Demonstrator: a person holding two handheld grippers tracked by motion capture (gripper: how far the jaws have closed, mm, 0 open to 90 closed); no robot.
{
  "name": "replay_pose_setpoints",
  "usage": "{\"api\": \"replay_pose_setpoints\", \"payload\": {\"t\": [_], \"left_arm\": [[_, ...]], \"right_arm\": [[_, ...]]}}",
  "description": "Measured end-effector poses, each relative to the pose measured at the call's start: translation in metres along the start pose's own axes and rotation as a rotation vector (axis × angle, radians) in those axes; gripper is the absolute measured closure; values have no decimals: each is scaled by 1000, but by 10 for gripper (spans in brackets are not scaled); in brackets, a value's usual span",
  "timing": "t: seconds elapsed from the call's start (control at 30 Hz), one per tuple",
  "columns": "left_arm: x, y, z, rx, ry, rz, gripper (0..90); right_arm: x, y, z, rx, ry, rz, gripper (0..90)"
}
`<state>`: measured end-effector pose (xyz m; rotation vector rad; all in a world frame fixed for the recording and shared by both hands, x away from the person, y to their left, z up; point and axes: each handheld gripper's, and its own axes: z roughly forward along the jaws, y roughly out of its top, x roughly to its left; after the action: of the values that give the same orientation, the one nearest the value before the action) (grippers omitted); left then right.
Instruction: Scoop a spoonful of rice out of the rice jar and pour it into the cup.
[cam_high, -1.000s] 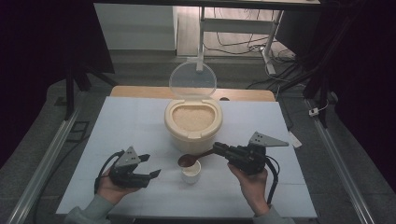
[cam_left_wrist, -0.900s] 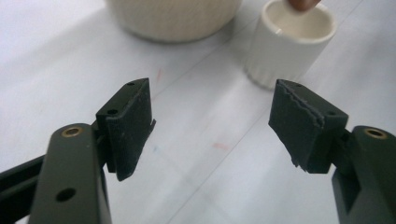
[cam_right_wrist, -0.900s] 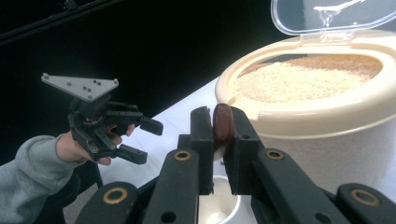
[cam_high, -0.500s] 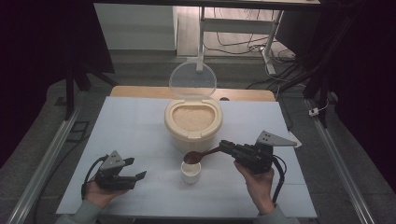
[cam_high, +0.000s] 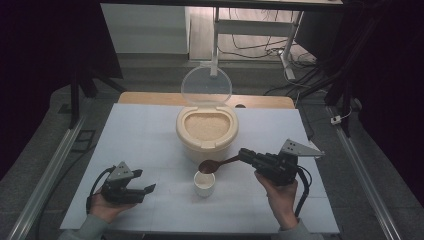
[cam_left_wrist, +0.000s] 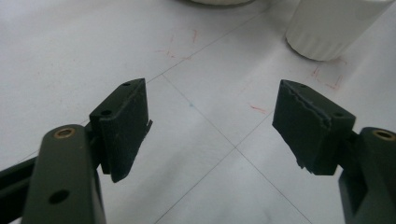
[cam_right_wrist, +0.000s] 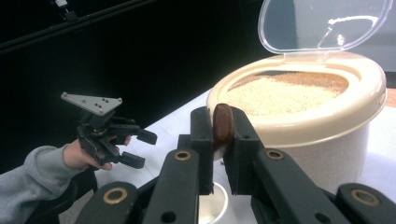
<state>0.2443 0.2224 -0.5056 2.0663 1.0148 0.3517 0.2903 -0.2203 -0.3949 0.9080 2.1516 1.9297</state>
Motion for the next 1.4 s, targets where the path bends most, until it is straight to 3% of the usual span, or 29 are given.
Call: {"api": "replay_pose_setpoints", "payload": {"t": [0.53, 0.93, 1.4], "left_arm": [[-3, 1, 5, 29, -17, 9, 246], [-3, 1, 6, 35, -21, 7, 244], [-2, 1, 7, 46, -21, 3, 242]], "right_arm": [[4, 17, -6, -53, 4, -16, 826], [-10, 44, -3, -105, -30, -21, 826], [-36, 69, 20, -101, -138, -28, 826]]}}
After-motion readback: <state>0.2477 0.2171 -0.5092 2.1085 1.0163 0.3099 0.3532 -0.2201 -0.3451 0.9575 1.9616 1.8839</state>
